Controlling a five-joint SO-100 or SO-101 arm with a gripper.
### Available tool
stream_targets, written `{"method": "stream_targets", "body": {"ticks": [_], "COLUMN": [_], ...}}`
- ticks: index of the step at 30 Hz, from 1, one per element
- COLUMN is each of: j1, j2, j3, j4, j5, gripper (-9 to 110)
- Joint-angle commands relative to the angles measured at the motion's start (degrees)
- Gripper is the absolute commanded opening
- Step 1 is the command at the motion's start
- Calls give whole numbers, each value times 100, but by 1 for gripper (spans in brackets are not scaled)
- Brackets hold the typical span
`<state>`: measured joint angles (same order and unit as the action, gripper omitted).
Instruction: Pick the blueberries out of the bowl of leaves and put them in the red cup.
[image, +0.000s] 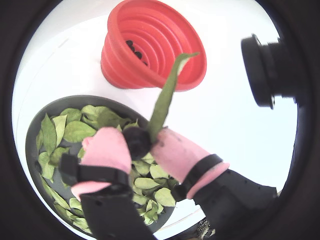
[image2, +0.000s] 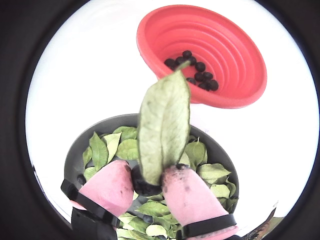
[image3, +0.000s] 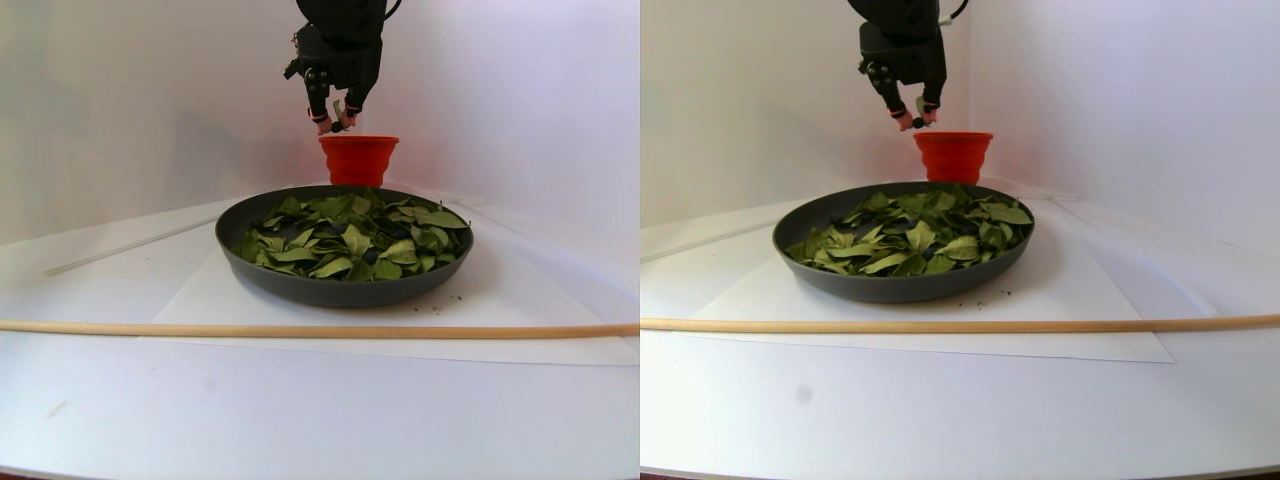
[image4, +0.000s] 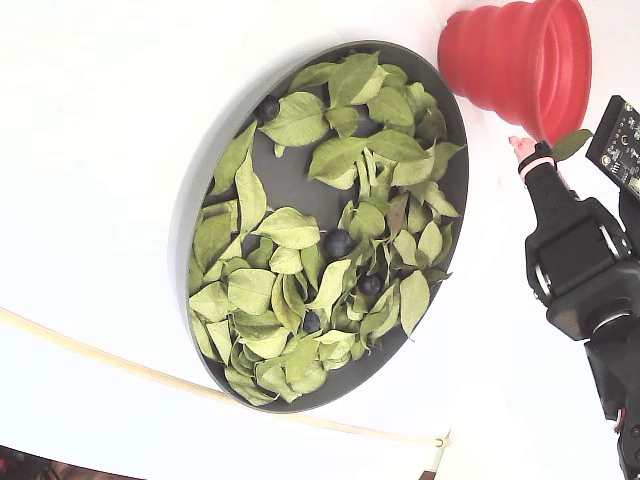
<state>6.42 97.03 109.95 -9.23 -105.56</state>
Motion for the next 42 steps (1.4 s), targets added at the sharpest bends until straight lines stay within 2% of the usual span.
{"method": "stream_targets", "body": {"ticks": [1, 19, 42], "j1": [114, 369, 510], "j2": [404, -439, -1872], "j3": [-563, -1494, -3129], "j4": [-141, -369, -510], "j5": [-9, -26, 466], "gripper": [9, 9, 9]}}
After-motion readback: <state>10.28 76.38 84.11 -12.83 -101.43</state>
